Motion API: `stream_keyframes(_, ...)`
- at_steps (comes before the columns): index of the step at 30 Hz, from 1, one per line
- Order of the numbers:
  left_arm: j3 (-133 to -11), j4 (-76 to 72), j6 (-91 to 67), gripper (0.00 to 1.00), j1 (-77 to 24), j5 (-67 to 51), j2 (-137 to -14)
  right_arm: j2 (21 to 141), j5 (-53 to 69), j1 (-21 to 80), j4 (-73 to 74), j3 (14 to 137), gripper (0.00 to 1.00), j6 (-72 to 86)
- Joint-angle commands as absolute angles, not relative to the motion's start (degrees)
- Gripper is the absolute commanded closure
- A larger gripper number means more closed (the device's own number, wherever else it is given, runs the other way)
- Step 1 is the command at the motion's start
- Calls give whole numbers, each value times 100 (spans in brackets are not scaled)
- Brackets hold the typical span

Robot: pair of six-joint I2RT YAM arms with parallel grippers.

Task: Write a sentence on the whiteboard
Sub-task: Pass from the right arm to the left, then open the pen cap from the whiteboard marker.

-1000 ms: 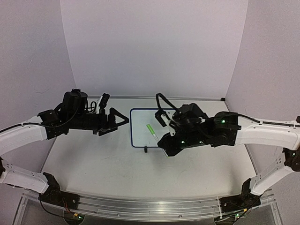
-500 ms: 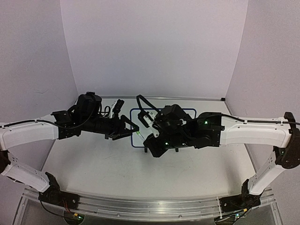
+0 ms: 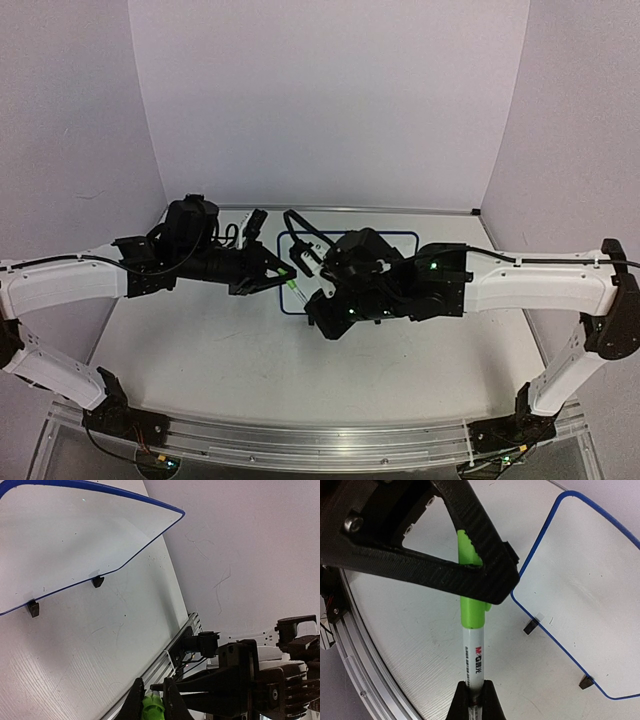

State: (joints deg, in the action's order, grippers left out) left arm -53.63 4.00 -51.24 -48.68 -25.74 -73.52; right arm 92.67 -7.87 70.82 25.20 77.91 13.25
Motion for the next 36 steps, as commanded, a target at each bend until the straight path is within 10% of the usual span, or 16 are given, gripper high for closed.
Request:
stream_keyframes(1, -5249, -122, -5353, 100, -4864, -2309, -7078, 9079, -1209, 7117, 2300, 7821, 70, 1563)
stream_keyframes(5, -4894, -659, -5633, 100, -4860, -1843, -6778, 8745, -1347, 7063, 1815, 7332, 26, 1947)
stream_keyframes(10, -4520, -1574, -5841, 100, -4860, -1270, -6395, 8343, -892, 6878, 754, 6514, 5, 2474)
stream_keyframes(24, -3577, -3728, -6020, 100, -4860, -979, -5810, 7929, 1026, 6278, -3516, 5002, 2, 4144)
stream_keyframes(36, -3546, -4408, -6119, 100, -4857, -1346, -5998, 8121, 1625, 6272, -4161, 5379, 10, 4477)
